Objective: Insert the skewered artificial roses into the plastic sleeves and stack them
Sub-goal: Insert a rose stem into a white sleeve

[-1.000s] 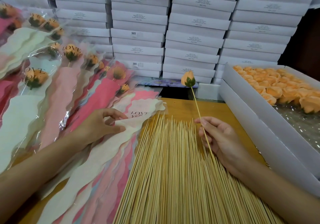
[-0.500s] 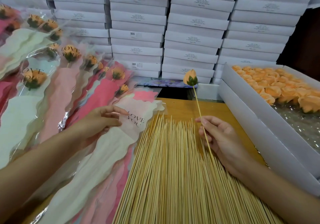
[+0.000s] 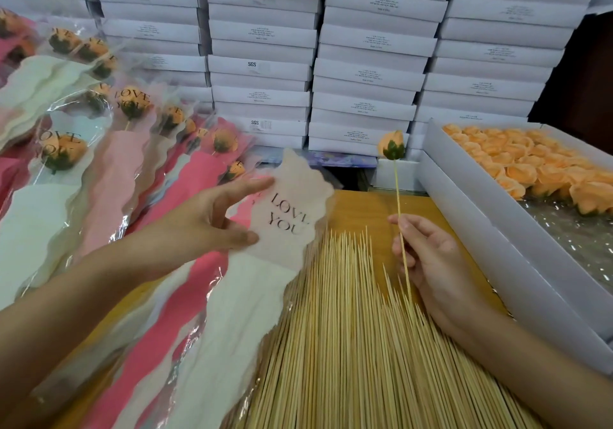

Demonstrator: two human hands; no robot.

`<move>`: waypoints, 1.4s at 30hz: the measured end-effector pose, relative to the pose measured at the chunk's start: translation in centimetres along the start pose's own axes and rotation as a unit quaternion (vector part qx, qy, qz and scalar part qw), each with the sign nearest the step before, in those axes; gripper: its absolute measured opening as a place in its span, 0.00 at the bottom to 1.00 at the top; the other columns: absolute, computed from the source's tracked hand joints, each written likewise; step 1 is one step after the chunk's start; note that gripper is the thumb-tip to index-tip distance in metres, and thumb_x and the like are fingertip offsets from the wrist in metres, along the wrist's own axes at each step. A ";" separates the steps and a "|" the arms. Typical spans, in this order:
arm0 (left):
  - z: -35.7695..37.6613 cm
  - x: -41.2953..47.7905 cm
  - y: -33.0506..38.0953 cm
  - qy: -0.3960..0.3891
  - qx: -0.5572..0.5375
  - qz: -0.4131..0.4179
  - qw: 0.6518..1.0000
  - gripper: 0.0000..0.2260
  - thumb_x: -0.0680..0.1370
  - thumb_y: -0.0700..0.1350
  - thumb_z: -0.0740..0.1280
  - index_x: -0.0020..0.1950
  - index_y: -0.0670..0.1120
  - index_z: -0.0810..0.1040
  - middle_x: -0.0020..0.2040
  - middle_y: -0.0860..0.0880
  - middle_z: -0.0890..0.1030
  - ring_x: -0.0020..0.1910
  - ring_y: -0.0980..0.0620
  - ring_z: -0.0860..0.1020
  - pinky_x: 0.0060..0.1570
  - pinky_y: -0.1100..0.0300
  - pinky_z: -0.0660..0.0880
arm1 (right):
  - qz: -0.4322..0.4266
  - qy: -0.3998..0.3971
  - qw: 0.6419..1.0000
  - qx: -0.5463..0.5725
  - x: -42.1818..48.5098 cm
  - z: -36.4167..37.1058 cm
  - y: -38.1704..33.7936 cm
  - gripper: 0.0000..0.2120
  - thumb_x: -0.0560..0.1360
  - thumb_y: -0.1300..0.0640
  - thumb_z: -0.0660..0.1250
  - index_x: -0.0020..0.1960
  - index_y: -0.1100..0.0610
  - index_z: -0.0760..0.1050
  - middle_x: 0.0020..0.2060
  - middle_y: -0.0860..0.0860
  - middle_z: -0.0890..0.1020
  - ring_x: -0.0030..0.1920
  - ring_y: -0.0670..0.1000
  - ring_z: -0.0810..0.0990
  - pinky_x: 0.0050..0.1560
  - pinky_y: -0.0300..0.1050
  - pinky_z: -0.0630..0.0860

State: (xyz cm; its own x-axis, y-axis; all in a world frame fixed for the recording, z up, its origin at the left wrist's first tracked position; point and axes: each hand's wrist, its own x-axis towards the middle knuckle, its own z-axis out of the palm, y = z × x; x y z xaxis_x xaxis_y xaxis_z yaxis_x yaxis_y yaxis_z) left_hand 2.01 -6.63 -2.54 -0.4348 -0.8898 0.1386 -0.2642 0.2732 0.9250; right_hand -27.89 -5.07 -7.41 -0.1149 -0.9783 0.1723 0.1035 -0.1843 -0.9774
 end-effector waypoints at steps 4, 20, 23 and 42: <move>1.6 -0.2 0.4 -0.026 -0.139 0.012 0.990 0.32 0.70 0.34 0.72 0.72 0.51 0.70 0.68 0.61 0.75 0.65 0.55 0.76 0.56 0.58 0.78 | -0.002 0.019 1.000 0.004 0.2 -0.1 0.1 0.09 0.81 0.56 0.60 0.55 0.55 0.79 0.28 0.46 0.74 0.27 0.43 0.67 0.32 0.40 0.65; 6.1 -0.4 -1.5 0.075 -0.025 0.000 0.997 0.07 0.75 0.32 0.70 0.48 0.42 0.80 0.29 0.58 0.78 0.21 0.58 0.69 0.24 0.70 0.65 | -0.030 0.074 0.996 -0.027 0.4 0.0 0.1 0.09 0.83 0.57 0.59 0.54 0.53 0.77 0.27 0.45 0.74 0.26 0.42 0.65 0.31 0.41 0.65; 5.9 -0.7 -1.3 -0.002 -0.050 -0.009 0.999 0.24 0.74 0.29 0.68 0.64 0.52 0.77 0.46 0.58 0.82 0.34 0.47 0.74 0.37 0.60 0.75 | -0.056 0.077 0.995 -0.038 0.4 0.2 -0.4 0.08 0.82 0.57 0.59 0.54 0.52 0.77 0.28 0.45 0.75 0.26 0.42 0.66 0.28 0.37 0.67; 6.8 0.5 -3.3 0.118 -0.098 0.012 0.988 0.09 0.70 0.33 0.72 0.47 0.39 0.76 0.30 0.46 0.76 0.24 0.56 0.71 0.24 0.68 0.67 | -0.128 0.083 0.986 0.062 0.8 0.7 -3.7 0.08 0.82 0.65 0.56 0.49 0.54 0.70 0.34 0.49 0.81 0.33 0.43 0.78 0.30 0.36 0.75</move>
State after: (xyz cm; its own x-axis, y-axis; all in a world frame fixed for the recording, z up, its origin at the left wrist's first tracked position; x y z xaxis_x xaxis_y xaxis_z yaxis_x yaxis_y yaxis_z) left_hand -3.22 -5.42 -7.92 -0.2195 -0.9506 0.2193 -0.0733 0.2402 0.9680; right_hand -27.71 -5.28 -3.60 -0.3115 -0.8711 0.3796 0.1695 -0.4440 -0.8799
